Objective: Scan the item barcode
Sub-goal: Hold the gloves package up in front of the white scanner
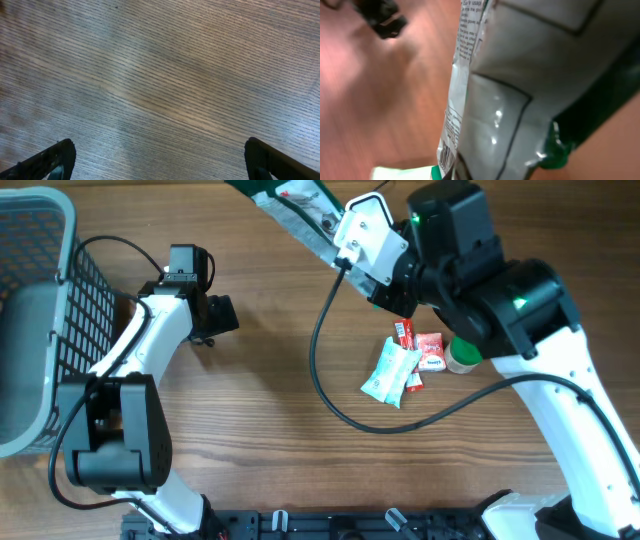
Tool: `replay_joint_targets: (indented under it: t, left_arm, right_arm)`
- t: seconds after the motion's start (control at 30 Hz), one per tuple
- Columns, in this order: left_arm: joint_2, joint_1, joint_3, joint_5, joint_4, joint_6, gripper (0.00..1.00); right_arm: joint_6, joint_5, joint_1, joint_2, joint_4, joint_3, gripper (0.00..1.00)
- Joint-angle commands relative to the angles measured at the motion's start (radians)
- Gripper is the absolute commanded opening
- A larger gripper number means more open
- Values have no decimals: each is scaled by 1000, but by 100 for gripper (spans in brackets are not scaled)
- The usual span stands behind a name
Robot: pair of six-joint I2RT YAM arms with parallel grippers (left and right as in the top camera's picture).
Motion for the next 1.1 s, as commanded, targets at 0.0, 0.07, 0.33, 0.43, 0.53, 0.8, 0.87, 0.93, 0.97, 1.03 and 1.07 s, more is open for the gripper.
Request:
replay_joint_targets:
  t: [0.0, 0.07, 0.33, 0.43, 0.53, 0.8, 0.87, 0.93, 0.97, 1.03, 1.07]
  left_arm:
    - [-13, 6, -7, -15, 3, 6, 100]
    - [-13, 6, -7, -16, 3, 6, 100]
    - [-13, 6, -7, -15, 3, 6, 100]
    - [-13, 6, -7, -16, 3, 6, 100]
    - [-13, 6, -7, -16, 3, 6, 100]
    - [-13, 6, -7, -16, 3, 6, 100]
    - [-13, 6, -7, -16, 3, 6, 100]
    - [-13, 6, -7, -16, 3, 6, 100]
    - [-13, 6, -7, -15, 3, 6, 100]
    - [-13, 6, -7, -16, 3, 6, 100]
    - [-13, 6, -7, -15, 3, 6, 100]
  right_arm:
    - [-162, 77, 3, 52, 72, 6, 4]
    - [-216, 77, 3, 77, 112, 5, 4]
    - [-361, 164, 3, 241, 236, 5, 4]
    - [-361, 228, 2, 310, 331, 5, 4]
    - [-407, 297, -3, 383, 438, 4, 4]
    - [-599, 426, -5, 529, 696, 3, 4]
    - [-643, 428, -10, 555, 733, 3, 4]
    - [-674, 433, -18, 577, 770, 3, 4]
    - [-676, 435, -23, 588, 793, 3, 4]
    - [-676, 434, -35, 603, 830, 3, 4]
    - [-676, 426, -42, 613, 841, 3, 4]
